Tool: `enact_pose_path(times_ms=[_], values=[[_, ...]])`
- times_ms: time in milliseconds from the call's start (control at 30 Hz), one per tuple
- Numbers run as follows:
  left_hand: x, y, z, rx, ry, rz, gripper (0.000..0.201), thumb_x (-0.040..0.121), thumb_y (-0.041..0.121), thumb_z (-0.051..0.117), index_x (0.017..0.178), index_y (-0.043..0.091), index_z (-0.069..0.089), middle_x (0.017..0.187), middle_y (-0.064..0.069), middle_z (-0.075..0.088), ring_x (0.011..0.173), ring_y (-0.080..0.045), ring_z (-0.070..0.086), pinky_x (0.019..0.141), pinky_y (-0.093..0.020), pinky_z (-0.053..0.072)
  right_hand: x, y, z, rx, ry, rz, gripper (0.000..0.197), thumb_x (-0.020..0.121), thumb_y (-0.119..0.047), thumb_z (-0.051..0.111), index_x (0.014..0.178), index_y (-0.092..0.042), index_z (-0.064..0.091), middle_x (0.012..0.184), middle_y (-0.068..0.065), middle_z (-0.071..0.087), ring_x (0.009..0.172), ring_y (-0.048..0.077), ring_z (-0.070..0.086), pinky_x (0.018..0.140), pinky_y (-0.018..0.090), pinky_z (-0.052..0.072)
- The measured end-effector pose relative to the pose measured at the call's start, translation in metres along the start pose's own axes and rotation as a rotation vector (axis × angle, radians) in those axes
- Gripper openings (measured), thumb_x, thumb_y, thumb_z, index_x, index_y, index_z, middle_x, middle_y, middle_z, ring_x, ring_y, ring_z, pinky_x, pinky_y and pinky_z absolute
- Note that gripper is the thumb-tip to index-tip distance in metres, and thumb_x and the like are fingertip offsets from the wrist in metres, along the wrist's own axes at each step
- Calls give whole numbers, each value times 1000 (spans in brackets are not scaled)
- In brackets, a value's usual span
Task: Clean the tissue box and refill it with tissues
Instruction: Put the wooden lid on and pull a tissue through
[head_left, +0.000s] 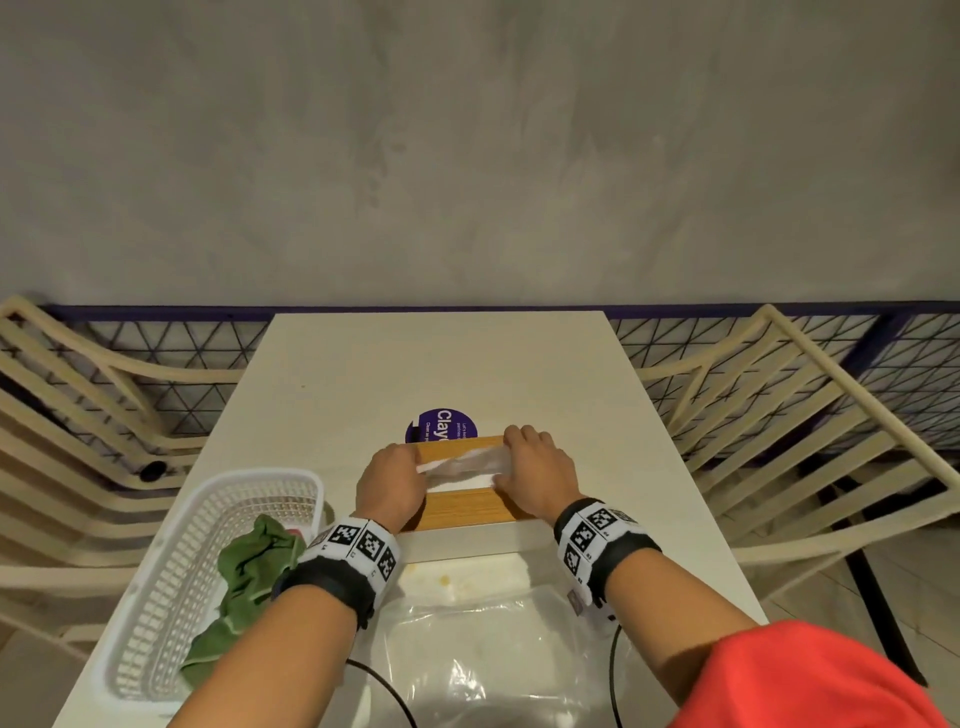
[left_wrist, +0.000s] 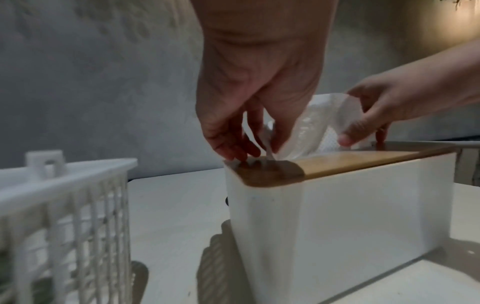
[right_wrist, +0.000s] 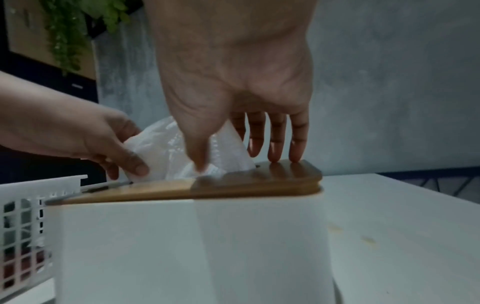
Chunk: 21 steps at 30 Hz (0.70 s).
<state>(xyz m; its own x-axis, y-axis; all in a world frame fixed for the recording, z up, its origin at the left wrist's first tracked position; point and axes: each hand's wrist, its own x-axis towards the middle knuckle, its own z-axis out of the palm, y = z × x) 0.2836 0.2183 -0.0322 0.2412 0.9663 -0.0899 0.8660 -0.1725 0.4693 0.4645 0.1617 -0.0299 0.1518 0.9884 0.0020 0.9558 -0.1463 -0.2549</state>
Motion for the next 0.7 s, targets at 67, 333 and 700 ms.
enact_pose_path(times_ms=[67,333,700], values=[[0,-5,-3,-119,47,-51,16,85,10,49,85,11,65,90,-10,66,80,-28,60,70,-35,50,3,5,-7,154,12,57,17,82,-9,51,99,-14,52,100,9,64,88,27,57,70,38,52],[-5,-12,-3,-273,-27,-43,6,80,13,68,86,10,67,84,-5,64,80,-21,58,67,-27,43,-9,10,-9,267,-39,116,36,75,-33,69,100,-15,51,95,1,54,88,22,50,69,35,45],[-2,-19,-5,-679,-17,-90,12,89,11,56,86,14,68,79,-3,65,77,-21,59,61,-23,42,-1,34,-7,456,-31,64,11,78,-4,65,86,-8,69,95,9,64,84,20,54,71,23,37]])
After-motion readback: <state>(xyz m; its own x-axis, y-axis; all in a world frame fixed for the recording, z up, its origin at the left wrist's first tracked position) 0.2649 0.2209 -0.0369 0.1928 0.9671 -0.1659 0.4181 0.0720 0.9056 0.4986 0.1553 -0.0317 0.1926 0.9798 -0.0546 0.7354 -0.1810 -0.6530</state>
